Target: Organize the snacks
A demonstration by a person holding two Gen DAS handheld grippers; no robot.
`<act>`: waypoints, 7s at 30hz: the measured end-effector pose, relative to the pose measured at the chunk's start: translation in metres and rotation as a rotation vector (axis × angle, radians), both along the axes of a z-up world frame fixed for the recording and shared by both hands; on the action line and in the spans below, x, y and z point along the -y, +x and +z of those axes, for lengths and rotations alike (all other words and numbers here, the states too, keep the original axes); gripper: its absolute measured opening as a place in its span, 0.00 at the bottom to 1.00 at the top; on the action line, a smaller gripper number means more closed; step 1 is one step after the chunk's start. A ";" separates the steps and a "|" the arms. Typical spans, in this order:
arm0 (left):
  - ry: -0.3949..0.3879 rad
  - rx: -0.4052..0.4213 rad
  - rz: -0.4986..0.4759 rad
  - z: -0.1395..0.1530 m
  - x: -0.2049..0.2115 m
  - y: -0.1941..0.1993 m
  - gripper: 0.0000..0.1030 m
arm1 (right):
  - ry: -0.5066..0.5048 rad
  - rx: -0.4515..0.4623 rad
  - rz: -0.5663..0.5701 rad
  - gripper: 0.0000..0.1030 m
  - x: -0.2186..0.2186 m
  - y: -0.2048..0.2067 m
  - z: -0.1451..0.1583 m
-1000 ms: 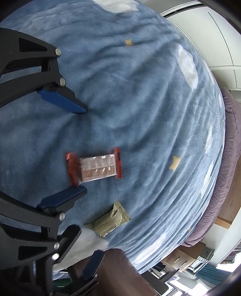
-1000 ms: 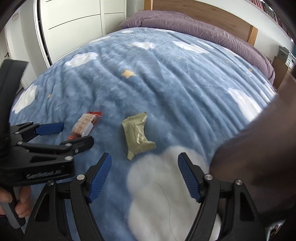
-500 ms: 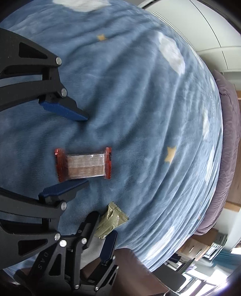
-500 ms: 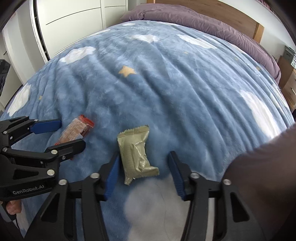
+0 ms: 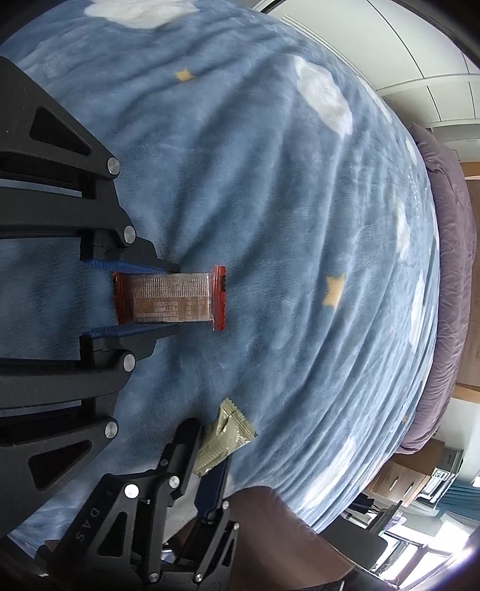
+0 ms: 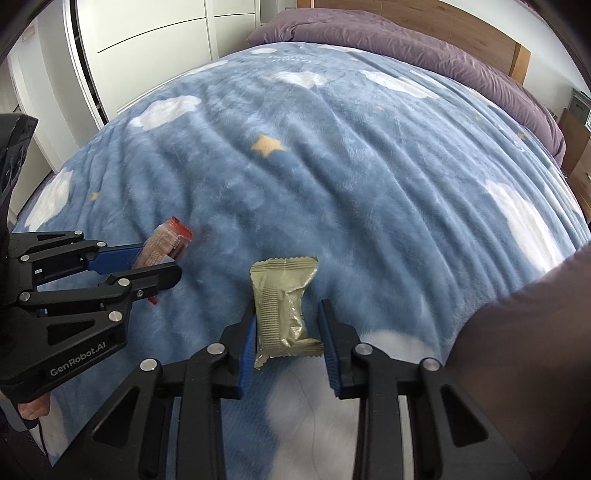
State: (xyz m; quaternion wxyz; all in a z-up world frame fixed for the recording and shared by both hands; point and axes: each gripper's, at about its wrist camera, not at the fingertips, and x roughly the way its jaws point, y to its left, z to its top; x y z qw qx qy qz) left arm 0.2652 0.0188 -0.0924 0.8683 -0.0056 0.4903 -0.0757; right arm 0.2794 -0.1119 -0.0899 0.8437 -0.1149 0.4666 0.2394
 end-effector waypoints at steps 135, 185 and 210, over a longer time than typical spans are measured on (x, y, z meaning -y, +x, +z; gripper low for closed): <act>0.104 0.094 -0.323 0.072 0.422 -0.077 0.52 | 0.106 0.172 -0.703 0.74 0.453 -0.132 0.043; 0.110 0.094 -0.109 0.085 0.222 -0.177 0.53 | 0.027 0.141 -0.546 0.88 0.331 -0.214 0.072; 0.118 0.078 -0.092 0.076 0.210 -0.169 0.53 | 0.015 0.135 -0.572 1.00 0.337 -0.209 0.063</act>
